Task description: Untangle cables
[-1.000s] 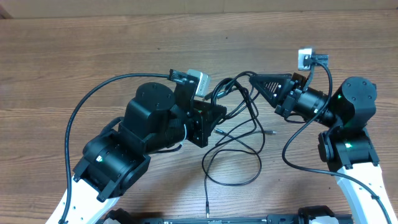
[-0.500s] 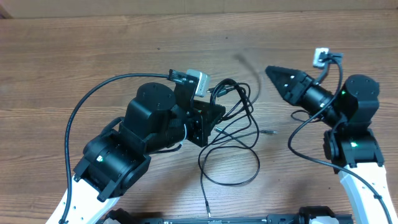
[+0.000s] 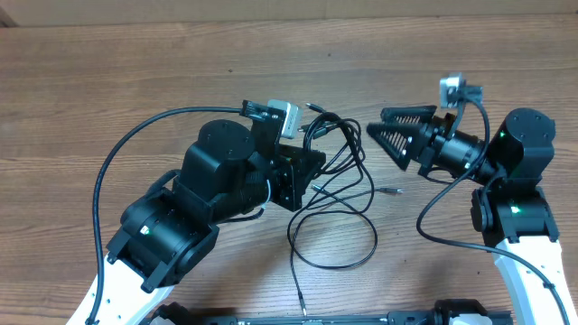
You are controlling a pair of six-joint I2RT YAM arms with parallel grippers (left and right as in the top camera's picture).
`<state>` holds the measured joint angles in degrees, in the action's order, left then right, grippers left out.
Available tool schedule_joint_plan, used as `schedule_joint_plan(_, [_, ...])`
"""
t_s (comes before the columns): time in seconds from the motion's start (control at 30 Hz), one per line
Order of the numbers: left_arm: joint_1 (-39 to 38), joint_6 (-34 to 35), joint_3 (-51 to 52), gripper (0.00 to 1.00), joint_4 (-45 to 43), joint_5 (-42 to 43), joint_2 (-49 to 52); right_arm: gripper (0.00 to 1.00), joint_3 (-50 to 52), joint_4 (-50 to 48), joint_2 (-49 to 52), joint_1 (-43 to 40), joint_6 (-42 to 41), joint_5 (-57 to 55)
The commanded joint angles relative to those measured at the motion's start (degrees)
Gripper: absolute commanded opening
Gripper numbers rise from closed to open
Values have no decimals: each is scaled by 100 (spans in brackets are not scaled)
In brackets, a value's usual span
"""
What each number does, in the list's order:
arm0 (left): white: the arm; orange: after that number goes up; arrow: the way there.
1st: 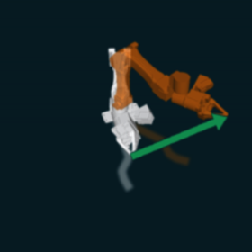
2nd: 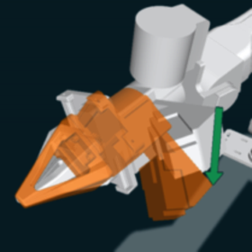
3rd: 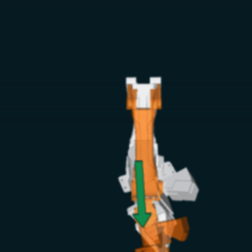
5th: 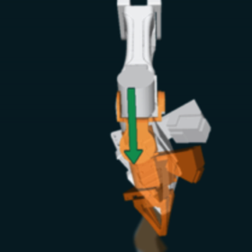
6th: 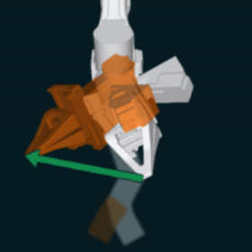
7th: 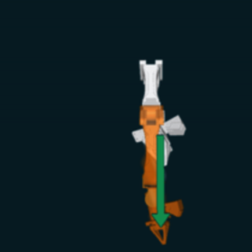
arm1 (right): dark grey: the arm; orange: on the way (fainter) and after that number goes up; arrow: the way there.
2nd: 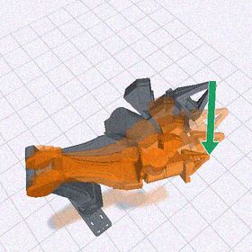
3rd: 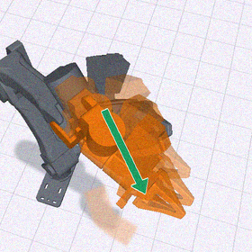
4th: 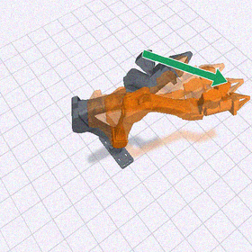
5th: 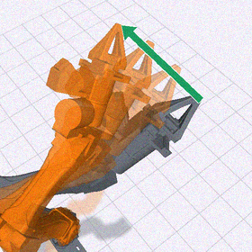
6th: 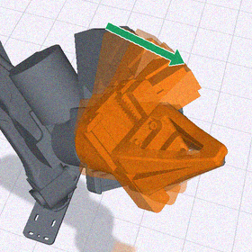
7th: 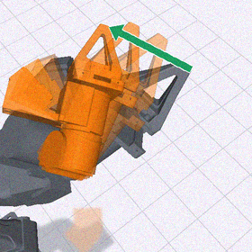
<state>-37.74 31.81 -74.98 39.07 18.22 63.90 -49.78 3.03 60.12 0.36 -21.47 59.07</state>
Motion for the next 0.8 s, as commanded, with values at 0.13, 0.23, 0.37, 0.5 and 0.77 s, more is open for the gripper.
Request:
schedule_joint_plan(0.13, [20, 514, -61, 4, -35, -15, -13, 61, -85, -68, -15, -4, 1453, 592])
schedule_joint_plan(0.23, [20, 509, -61, 4, -35, -15, -13, 61, -85, -380, -13, -4, 1453, 907])
schedule_joint_plan(0.37, [20, 511, -61, 4, -44, 96, 2, 61, -85, -861, -15, -4, 1453, 1071])
schedule_joint_plan(0.5, [17, 511, -61, 4, -74, 264, 103, 61, -85, -896, -13, -4, 1456, 1071])
schedule_joint_plan(0.77, [17, 507, -61, 4, -291, 634, 282, 62, -85, -874, -9, -4, 1600, 1073])
